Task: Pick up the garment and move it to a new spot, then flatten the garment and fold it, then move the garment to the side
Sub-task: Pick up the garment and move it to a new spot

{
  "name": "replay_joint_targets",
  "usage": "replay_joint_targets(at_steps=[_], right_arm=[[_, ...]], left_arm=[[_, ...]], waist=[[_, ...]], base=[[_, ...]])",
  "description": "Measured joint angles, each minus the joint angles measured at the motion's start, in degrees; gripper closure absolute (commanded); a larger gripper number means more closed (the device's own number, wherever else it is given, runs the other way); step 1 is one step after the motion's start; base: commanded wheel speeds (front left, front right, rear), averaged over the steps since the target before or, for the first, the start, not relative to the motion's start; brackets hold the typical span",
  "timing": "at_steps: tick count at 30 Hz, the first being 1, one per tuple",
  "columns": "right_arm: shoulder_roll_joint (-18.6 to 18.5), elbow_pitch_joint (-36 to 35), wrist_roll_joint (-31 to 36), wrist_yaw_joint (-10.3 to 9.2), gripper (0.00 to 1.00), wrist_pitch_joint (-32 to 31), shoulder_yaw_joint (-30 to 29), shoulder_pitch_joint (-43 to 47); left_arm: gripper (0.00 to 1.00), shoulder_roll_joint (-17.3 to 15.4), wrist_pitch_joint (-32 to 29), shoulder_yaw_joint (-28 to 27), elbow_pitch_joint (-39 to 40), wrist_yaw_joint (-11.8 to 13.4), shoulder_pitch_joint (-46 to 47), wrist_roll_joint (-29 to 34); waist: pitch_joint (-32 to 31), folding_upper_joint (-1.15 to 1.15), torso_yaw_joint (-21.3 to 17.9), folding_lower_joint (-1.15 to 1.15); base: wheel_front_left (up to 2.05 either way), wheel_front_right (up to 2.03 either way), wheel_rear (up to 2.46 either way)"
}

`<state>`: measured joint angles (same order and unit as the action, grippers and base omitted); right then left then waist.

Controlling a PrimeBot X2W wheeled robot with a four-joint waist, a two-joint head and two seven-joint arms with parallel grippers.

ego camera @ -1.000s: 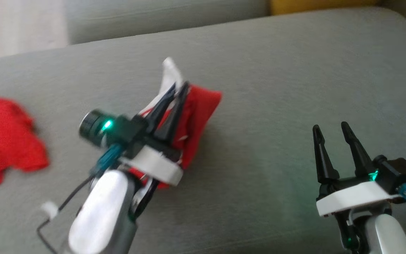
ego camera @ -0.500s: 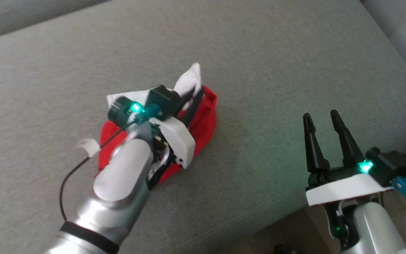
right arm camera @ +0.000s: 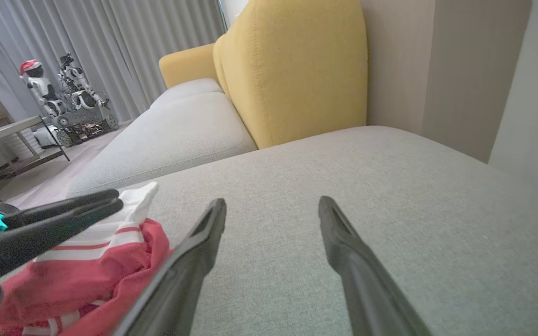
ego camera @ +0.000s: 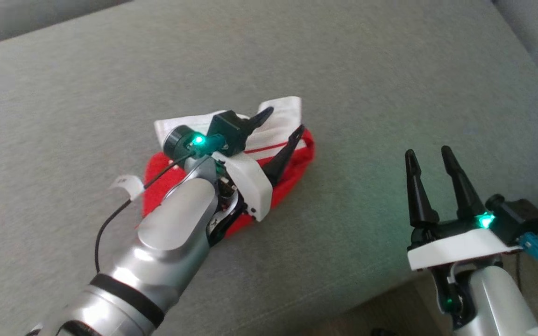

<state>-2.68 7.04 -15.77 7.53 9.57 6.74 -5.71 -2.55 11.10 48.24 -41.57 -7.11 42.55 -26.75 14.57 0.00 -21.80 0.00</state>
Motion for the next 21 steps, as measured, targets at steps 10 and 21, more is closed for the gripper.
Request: replay_joint_targets(at_steps=[10, 21], right_arm=[[0.0, -2.2, 3.4, 0.0, 0.0, -3.2, -2.5, 0.6], [0.0, -4.2, 5.9, 0.0, 0.0, -6.7, -4.2, 4.1]], left_arm=[[0.0, -3.4, 3.2, -6.3, 8.5, 6.5, -4.3, -0.6], [0.0, -12.3, 3.2, -21.4, 19.9, 15.2, -21.5, 1.6]], waist=[[-4.2, 0.0, 9.1, 0.0], [-9.2, 0.0, 20.1, 0.0]], base=[[0.0, 0.0, 0.0], [0.0, 0.0, 0.0]])
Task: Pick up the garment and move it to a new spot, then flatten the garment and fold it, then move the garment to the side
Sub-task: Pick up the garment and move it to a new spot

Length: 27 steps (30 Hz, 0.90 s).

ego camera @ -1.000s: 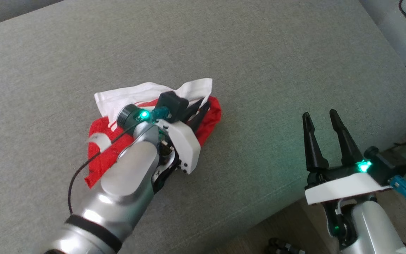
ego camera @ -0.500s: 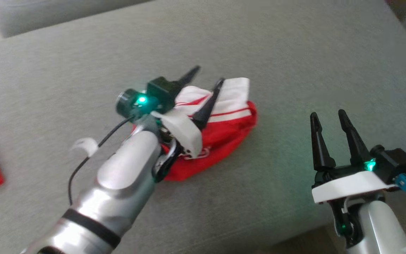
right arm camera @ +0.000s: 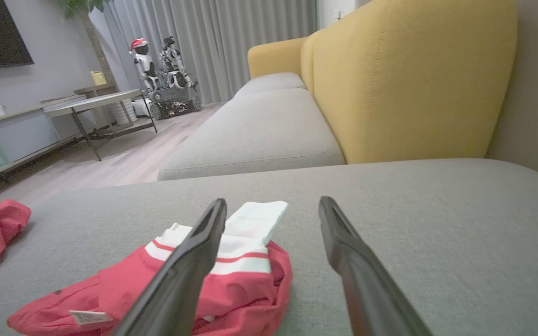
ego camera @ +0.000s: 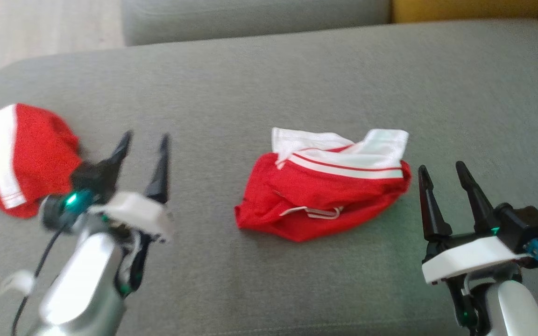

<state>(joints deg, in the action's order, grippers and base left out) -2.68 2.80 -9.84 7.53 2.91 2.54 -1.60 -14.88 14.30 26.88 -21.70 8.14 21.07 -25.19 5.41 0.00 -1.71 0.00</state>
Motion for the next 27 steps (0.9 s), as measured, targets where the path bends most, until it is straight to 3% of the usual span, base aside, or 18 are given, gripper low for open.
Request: replay_joint_targets(at_steps=[7, 27], right_arm=[[0.0, -0.3, 0.5, 0.0, 0.0, -1.2, -0.4, 0.8], [0.0, -2.2, 1.4, 0.0, 0.0, -3.6, -1.0, 6.8]], left_arm=[[0.0, -2.0, 0.0, -5.1, 6.5, 1.5, -9.5, 2.0], [0.0, -2.8, 0.0, -5.5, 15.0, 2.5, -21.3, 4.4]], waist=[[-2.7, 0.0, 3.0, 0.0], [-7.4, 0.0, 2.6, 0.0]], base=[[0.0, 0.0, 0.0], [0.0, 0.0, 0.0]])
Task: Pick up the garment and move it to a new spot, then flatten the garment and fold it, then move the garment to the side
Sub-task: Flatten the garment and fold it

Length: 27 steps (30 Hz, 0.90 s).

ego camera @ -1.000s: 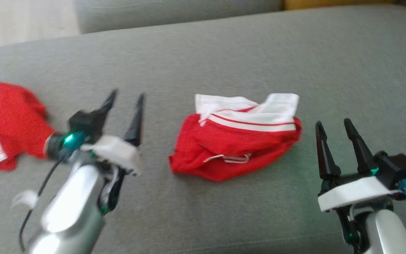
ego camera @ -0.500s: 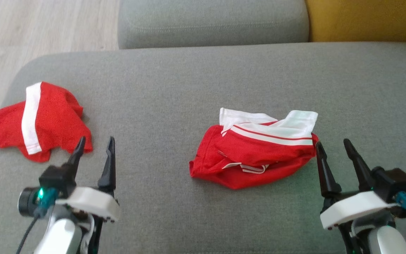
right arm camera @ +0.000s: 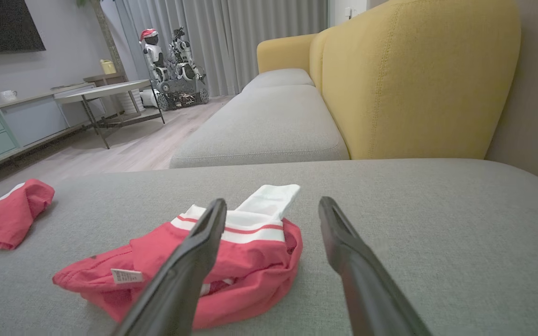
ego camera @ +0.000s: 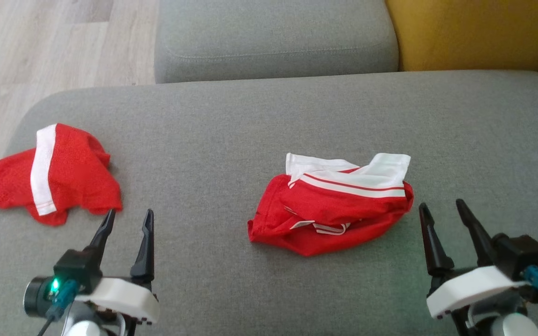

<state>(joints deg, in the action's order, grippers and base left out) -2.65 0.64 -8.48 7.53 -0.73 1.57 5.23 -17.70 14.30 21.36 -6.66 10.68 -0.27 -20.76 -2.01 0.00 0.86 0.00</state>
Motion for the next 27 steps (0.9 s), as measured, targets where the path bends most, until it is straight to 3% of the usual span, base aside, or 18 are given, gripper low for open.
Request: replay_joint_targets(at_steps=[27], right_arm=[[0.0, -0.8, 0.4, 0.0, 0.0, -0.9, 0.3, 0.5]], left_arm=[[0.0, -0.4, -0.1, 0.5, 1.4, 0.9, -0.8, 0.0]], waist=[[0.2, 0.0, 0.7, 0.0]], base=[[0.0, 0.0, 0.0]])
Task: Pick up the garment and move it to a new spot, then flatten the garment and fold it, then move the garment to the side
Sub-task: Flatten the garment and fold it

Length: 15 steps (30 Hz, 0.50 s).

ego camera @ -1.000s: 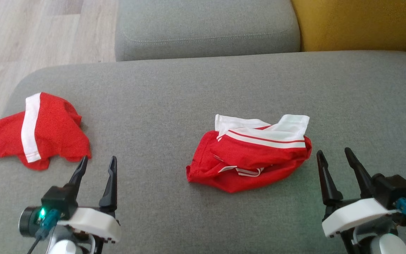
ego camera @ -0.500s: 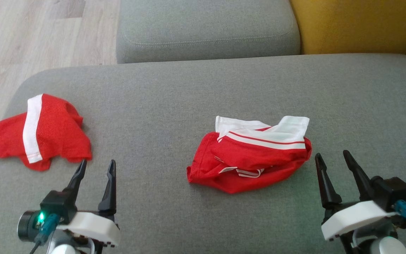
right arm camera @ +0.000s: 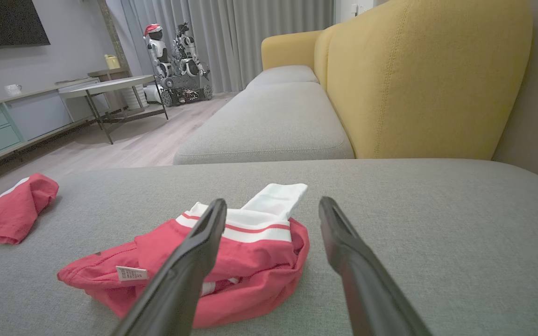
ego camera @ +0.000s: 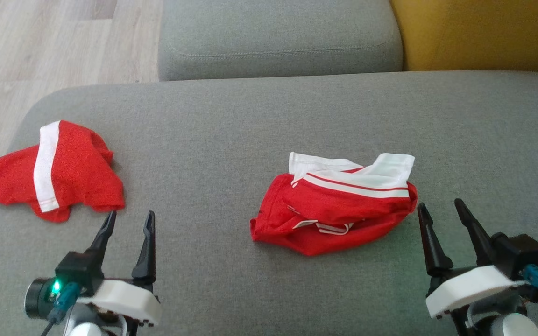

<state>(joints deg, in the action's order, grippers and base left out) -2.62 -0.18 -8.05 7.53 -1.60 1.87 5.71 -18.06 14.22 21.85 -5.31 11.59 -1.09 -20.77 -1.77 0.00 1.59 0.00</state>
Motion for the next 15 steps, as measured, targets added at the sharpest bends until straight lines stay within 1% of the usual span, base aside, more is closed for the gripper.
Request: replay_joint_targets(at_steps=[7, 11, 12, 15], right_arm=[[0.0, 1.5, 0.2, 0.0, 0.0, 0.0, 0.1, -0.4], [-0.2, 3.9, 0.9, 0.0, 0.0, -1.3, 1.9, -2.2], [-0.5, 4.7, 1.0, 0.0, 0.0, -1.6, 2.7, -3.4], [-3.0, 7.3, 1.1, 0.0, 0.0, -2.6, 5.1, -7.7]], left_arm=[[0.0, 0.0, 0.0, 1.0, 0.0, -0.1, 0.7, 0.0], [0.0, 0.2, 0.0, 1.6, 0.0, -0.5, 2.4, 0.0], [0.0, 0.3, 0.0, 1.7, 0.0, -0.5, 3.1, 0.0], [0.0, 1.0, 0.0, 1.9, 0.0, -0.8, 5.0, 0.0]], waist=[[0.8, 0.0, 1.1, 0.0], [1.8, 0.0, 2.3, 0.0], [2.2, 0.0, 2.7, 0.0], [3.3, 0.0, 4.0, 0.0]], base=[[0.0, 0.0, 0.0], [0.0, 0.0, 0.0], [0.0, 0.0, 0.0], [0.0, 0.0, 0.0]])
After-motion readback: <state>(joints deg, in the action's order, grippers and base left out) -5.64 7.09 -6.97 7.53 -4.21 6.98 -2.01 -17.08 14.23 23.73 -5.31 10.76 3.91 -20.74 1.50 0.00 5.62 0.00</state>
